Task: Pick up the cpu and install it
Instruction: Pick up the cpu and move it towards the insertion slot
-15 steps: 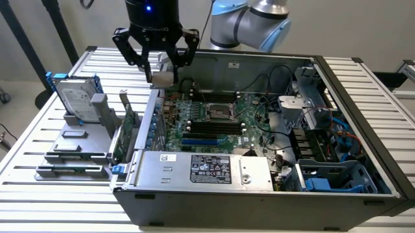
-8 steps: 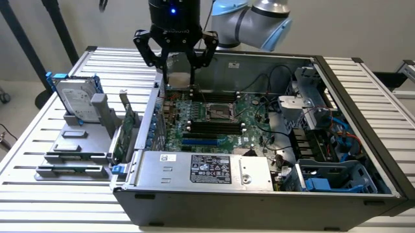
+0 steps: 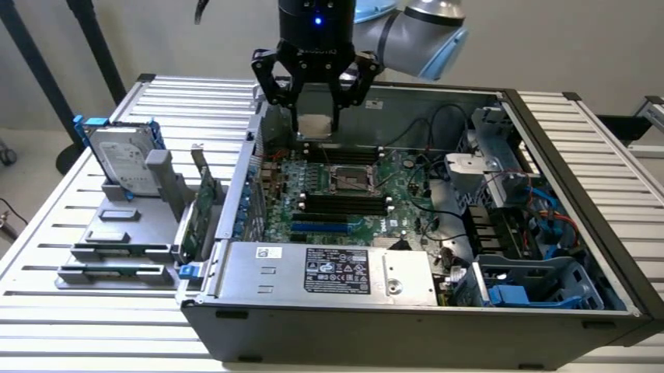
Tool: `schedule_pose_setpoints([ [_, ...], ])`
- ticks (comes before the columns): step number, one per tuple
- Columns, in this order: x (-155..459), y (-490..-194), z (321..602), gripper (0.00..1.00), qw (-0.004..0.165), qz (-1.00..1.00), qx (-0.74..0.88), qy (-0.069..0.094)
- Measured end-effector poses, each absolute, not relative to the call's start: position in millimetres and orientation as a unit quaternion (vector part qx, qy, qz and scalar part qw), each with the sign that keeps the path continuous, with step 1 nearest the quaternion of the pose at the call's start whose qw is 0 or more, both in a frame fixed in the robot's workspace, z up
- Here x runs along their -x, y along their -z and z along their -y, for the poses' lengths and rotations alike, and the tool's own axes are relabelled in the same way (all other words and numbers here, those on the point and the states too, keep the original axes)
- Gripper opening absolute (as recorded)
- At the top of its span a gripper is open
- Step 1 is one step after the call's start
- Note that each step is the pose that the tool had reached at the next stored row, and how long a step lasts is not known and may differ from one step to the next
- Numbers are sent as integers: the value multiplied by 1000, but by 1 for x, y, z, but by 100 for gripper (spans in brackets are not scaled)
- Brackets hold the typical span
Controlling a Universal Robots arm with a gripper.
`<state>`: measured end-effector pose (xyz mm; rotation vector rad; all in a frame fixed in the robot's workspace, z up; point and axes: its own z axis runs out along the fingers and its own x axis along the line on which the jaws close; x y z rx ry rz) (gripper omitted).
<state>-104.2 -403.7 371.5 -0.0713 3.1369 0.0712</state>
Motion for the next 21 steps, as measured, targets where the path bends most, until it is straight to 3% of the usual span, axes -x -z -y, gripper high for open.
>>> schedule_pose_setpoints([
  [21,64,-339,358,55,2,-1000,20,-21],
])
